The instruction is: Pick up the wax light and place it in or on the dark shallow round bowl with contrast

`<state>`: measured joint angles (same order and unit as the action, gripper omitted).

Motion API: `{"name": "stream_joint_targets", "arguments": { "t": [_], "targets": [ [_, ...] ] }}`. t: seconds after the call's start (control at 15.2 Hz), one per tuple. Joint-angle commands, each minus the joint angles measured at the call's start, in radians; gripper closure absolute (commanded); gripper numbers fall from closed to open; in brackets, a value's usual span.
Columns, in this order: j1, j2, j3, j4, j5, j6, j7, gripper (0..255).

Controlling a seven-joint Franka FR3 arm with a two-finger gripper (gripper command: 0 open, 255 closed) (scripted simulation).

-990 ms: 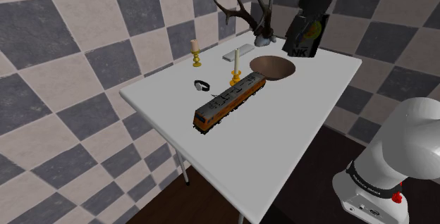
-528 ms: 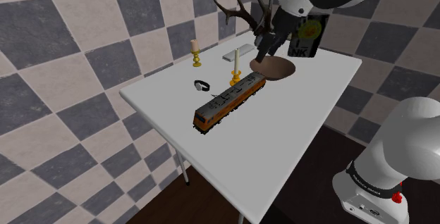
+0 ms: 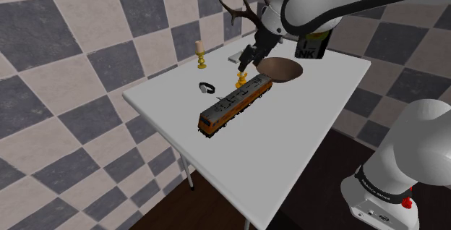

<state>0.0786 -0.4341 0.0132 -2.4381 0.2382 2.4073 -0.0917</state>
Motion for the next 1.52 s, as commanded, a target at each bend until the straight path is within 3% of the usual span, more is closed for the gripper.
{"name": "stream_joint_targets", "arguments": {
  "t": [0.0, 0.33, 0.79, 0.86, 1.45],
  "targets": [
    [0.004, 0.027, 0.004, 0.0, 0.006, 0.031, 0.0, 0],
    [0.013, 0.079, 0.008, -0.011, 0.019, 0.095, -0.008, 0],
    [0.013, 0.078, 0.008, -0.011, 0.019, 0.095, -0.008, 0],
    [0.013, 0.078, 0.008, -0.011, 0.019, 0.095, -0.008, 255],
    [0.013, 0.079, 0.008, -0.011, 0.019, 0.095, -0.008, 255]
  ]
}}
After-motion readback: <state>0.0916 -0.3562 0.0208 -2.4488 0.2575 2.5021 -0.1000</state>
